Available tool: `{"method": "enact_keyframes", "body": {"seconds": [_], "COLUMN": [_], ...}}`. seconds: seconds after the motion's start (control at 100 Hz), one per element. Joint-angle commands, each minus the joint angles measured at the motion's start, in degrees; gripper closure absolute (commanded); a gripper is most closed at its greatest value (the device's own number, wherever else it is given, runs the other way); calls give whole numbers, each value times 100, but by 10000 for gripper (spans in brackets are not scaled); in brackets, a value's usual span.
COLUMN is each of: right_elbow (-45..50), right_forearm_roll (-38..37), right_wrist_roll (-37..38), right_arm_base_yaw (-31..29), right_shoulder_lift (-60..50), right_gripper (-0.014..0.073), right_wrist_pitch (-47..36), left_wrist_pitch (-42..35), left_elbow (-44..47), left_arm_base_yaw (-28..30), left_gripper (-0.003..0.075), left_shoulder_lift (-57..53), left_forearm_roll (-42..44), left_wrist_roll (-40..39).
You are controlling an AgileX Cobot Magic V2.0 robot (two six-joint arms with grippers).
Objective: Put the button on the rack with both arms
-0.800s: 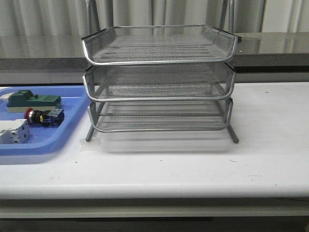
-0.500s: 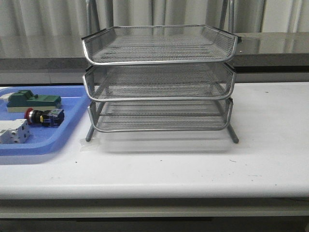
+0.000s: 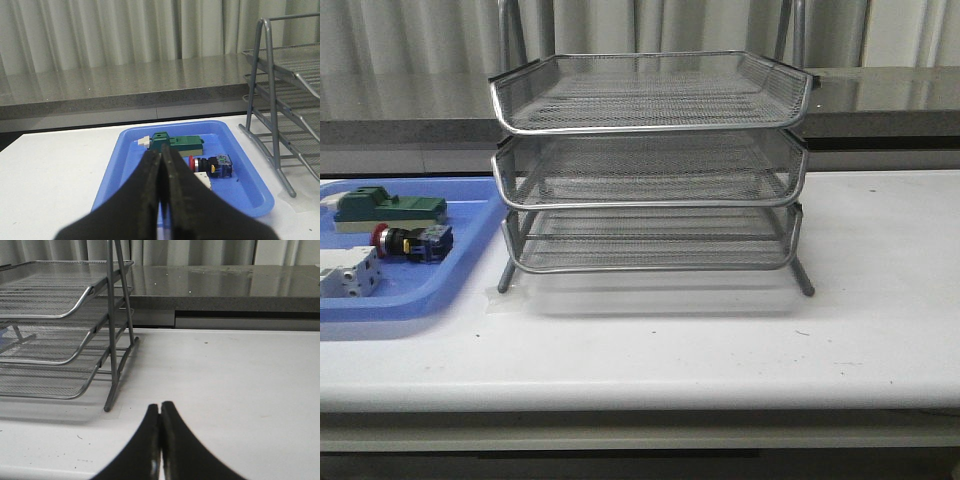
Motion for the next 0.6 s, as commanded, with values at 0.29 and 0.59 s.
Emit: {"method": "enact_keyframes", "body": {"seconds": [0.29, 0.59], "right_elbow": [-307, -1965], "right_forearm_roll": [-45, -45], "right_wrist_roll": [15, 15], "right_arm_base_yaw": [-9, -9], "right_shoulder_lift": [-74, 931], "right_gripper": [651, 651], "right_wrist_pitch": [-794, 1055], "left_wrist_pitch": [-426, -426], "left_elbow": [200, 200], "left_arm_base_yaw": [-1, -1], "left_gripper": [741, 741], "left_shoulder_lift": [-192, -192], "left_forearm_roll": [-43, -43], "left_wrist_roll": [-46, -46]}}
